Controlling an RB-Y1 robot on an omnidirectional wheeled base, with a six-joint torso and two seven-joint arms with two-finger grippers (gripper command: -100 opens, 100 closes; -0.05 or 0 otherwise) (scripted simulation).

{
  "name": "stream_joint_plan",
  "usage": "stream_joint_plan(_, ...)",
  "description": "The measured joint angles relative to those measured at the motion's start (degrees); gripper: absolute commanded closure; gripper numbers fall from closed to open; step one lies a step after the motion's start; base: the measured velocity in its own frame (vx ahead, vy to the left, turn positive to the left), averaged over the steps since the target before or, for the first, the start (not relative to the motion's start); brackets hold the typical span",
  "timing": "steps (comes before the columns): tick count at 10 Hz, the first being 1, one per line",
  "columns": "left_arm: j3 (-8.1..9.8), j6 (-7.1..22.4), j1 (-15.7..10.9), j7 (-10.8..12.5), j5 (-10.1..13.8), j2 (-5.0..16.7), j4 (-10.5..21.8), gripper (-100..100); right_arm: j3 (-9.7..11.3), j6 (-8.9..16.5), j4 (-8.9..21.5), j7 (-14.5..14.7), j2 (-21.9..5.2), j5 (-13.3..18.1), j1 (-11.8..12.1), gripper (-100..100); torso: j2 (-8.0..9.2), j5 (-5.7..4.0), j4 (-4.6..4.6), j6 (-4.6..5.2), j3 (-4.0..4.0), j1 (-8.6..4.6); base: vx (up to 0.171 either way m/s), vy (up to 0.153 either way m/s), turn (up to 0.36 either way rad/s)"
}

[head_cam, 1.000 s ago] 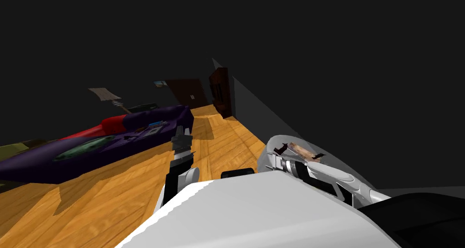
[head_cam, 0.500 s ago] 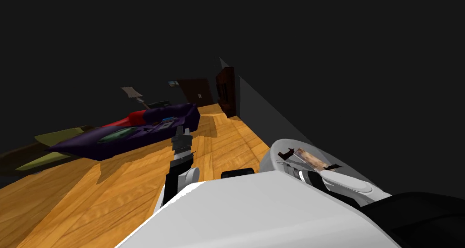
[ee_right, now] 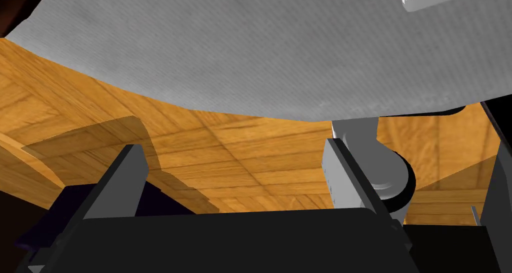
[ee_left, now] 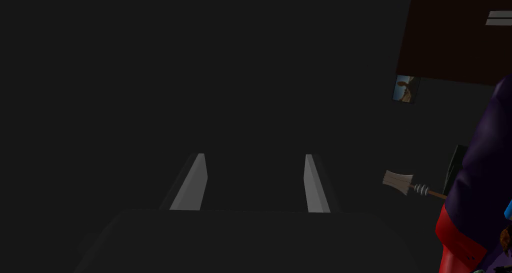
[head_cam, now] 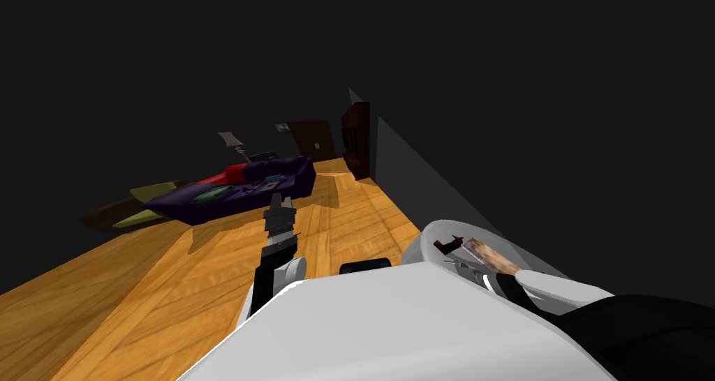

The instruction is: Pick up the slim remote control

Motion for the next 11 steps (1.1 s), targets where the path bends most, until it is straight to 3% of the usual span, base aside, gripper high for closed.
stream_joint_plan(1, 0.0, 0.0, -0.01, 0.0, 0.0, 0.0, 0.0, 0, 1.86, 1.93, -0.24, 0.03, -1.6, 1.24, 0.52, -100, -0.02, 0.01, -0.01, -0.03, -0.01, 0.01, -0.008, -0.036, 0.136)
stream_joint_plan(2, 0.0, 0.0, 0.0, 0.0, 0.0, 0.0, 0.0, 0, 2.38, 2.88, 0.2, 0.64, -1.99, 1.8, 1.21, -100, -0.01, 0.0, 0.0, 0.01, -0.01, 0.02, -0.02, -0.038, 0.207)
stream_joint_plan(3, 0.0, 0.0, -0.01, 0.0, 0.0, 0.0, 0.0, 0, 3.82, 2.97, 2.23, 1.38, -2.3, 2.91, 0.78, -100, 0.01, 0.0, 0.0, -0.03, 0.0, -0.01, -0.024, -0.056, 0.388)
stream_joint_plan(6, 0.0, 0.0, 0.0, 0.0, 0.0, 0.0, 0.0, 0, 7.66, 5.23, 7.13, 4.83, -3.37, 6.57, 3.02, -100, 0.07, -0.03, 0.02, 0.02, 0.04, -0.12, -0.029, -0.06, 0.166)
stream_joint_plan(7, 0.01, 0.0, 0.01, 0.0, 0.0, 0.0, 0.0, 0, 9.73, 6.24, 7.13, 4.6, -3.88, 7.44, 2.33, -100, 0.04, -0.02, 0.02, 0.03, 0.03, -0.04, -0.043, -0.038, 0.218)
stream_joint_plan(10, 0.0, 0.0, 0.0, 0.0, 0.0, 0.0, 0.0, 0, 14.74, 9.24, 9.75, 6.1, -1.56, 10.59, 2.71, -100, 0.06, -0.02, 0.02, 0.02, 0.04, -0.05, -0.027, -0.04, 0.135)
stream_joint_plan(11, 0.01, 0.0, 0.01, 0.0, 0.0, 0.0, 0.0, 0, 14.96, 9.43, 9.83, 6.16, -1.44, 10.69, 2.66, 0, 0.0, 0.0, 0.01, 0.04, 0.01, 0.04, 0.0, 0.0, 0.0)
